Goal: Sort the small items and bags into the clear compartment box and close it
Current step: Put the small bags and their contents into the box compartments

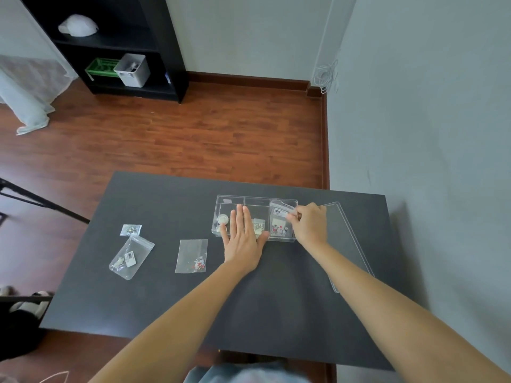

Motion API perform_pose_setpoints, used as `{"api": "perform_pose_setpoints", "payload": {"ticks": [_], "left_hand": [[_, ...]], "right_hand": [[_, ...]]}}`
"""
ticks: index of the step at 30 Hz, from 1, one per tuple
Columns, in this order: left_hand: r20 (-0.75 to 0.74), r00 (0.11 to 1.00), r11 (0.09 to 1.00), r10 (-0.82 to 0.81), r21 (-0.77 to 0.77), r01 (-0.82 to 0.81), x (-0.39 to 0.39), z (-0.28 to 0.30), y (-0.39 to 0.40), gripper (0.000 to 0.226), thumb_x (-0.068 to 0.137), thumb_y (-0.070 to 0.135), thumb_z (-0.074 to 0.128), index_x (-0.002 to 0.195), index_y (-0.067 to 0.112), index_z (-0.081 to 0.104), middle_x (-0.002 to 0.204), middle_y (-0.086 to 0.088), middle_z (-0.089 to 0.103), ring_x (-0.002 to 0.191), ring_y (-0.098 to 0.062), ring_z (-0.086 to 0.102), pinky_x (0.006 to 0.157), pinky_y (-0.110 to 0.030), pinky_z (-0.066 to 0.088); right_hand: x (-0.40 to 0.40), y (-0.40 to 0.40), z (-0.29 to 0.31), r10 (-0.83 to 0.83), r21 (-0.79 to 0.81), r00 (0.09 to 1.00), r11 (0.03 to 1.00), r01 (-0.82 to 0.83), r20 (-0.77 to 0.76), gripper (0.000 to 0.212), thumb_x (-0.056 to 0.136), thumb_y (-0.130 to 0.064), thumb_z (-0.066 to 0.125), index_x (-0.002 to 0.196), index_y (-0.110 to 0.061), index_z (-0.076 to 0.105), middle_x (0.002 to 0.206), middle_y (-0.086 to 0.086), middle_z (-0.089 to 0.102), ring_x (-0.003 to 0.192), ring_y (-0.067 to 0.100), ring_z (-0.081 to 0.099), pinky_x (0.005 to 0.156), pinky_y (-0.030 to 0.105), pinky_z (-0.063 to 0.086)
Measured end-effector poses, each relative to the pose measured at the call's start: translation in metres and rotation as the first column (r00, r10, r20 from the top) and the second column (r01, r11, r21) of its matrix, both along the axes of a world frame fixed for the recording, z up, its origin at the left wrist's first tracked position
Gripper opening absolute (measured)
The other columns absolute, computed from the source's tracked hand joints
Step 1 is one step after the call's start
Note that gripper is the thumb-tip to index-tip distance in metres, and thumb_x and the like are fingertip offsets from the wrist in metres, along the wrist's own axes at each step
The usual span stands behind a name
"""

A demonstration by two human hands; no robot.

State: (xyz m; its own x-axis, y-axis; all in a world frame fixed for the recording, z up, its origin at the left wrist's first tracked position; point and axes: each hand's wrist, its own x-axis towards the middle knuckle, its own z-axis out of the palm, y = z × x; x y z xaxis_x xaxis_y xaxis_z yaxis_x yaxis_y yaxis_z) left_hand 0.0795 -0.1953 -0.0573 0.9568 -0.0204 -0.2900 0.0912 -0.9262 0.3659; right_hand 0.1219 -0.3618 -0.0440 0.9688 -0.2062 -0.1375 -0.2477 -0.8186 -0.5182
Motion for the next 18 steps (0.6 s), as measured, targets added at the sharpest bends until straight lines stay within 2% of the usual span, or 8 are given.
{"api": "perform_pose_setpoints", "payload": {"ticks": [4, 6, 9, 12, 14, 18], "left_hand": [[-0.005, 1.000, 1.000, -0.007, 0.001, 0.007, 0.001, -0.002, 0.001, 0.079, 0.098, 0.057, 0.022, 0.151, 0.011, -0.015, 0.162, -0.005, -0.017, 0.149, -0.023, -0.015, 0.118, -0.049, -0.010], [-0.010, 1.000, 1.000, -0.008, -0.005, 0.008, 0.001, -0.002, 0.001, 0.080, 0.097, 0.057, 0.022, 0.151, 0.011, -0.015, 0.162, -0.005, -0.017, 0.149, -0.023, -0.015, 0.117, -0.048, -0.011], [-0.014, 1.000, 1.000, -0.006, -0.012, 0.006, 0.002, -0.003, 0.001, 0.080, 0.097, 0.057, 0.022, 0.151, 0.012, -0.016, 0.162, -0.005, -0.018, 0.149, -0.022, -0.016, 0.117, -0.048, -0.012], [-0.023, 1.000, 1.000, -0.005, -0.018, 0.004, 0.002, -0.002, 0.001, 0.079, 0.097, 0.057, 0.022, 0.151, 0.012, -0.016, 0.161, -0.004, -0.018, 0.149, -0.022, -0.016, 0.117, -0.049, -0.012], [-0.025, 1.000, 1.000, -0.004, -0.018, 0.004, 0.001, -0.002, 0.000, 0.079, 0.097, 0.057, 0.022, 0.151, 0.012, -0.016, 0.161, -0.004, -0.018, 0.149, -0.022, -0.016, 0.117, -0.049, -0.012], [-0.034, 0.999, 1.000, -0.005, -0.021, 0.005, 0.002, 0.000, 0.001, 0.080, 0.097, 0.057, 0.022, 0.150, 0.012, -0.017, 0.161, -0.004, -0.019, 0.149, -0.021, -0.016, 0.117, -0.049, -0.011]], "right_hand": [[0.002, 0.004, 0.000, 0.100, -0.232, 0.995, 0.968, -0.099, -0.007, 0.017, 0.083, -0.028, 0.070, 0.083, -0.012, 0.074, 0.091, 0.010, 0.059, 0.091, 0.030, 0.047, 0.078, 0.036, 0.047], [0.003, 0.006, 0.003, 0.088, -0.236, 0.996, 0.968, -0.081, 0.020, 0.020, 0.078, -0.028, 0.074, 0.092, -0.014, 0.069, 0.097, 0.007, 0.058, 0.095, 0.028, 0.048, 0.081, 0.036, 0.045], [0.002, 0.005, 0.008, 0.042, -0.136, 0.981, 0.991, -0.016, 0.191, 0.031, 0.071, -0.020, 0.078, 0.095, -0.018, 0.058, 0.101, 0.005, 0.055, 0.095, 0.027, 0.047, 0.081, 0.036, 0.043], [-0.002, 0.005, 0.008, 0.144, -0.222, 0.951, 0.971, -0.083, 0.273, 0.022, 0.072, -0.018, 0.077, 0.092, -0.020, 0.067, 0.110, 0.006, 0.055, 0.101, 0.029, 0.047, 0.085, 0.039, 0.042], [-0.003, 0.005, 0.001, 0.217, -0.316, 0.960, 0.937, -0.153, 0.179, 0.025, 0.073, -0.023, 0.079, 0.098, -0.022, 0.074, 0.122, 0.008, 0.053, 0.111, 0.032, 0.045, 0.090, 0.041, 0.039], [0.003, 0.008, -0.005, 0.195, -0.365, 0.978, 0.907, -0.210, -0.078, 0.044, 0.073, -0.040, 0.078, 0.116, -0.033, 0.068, 0.146, 0.011, 0.033, 0.128, 0.034, 0.025, 0.103, 0.045, 0.028]]}}
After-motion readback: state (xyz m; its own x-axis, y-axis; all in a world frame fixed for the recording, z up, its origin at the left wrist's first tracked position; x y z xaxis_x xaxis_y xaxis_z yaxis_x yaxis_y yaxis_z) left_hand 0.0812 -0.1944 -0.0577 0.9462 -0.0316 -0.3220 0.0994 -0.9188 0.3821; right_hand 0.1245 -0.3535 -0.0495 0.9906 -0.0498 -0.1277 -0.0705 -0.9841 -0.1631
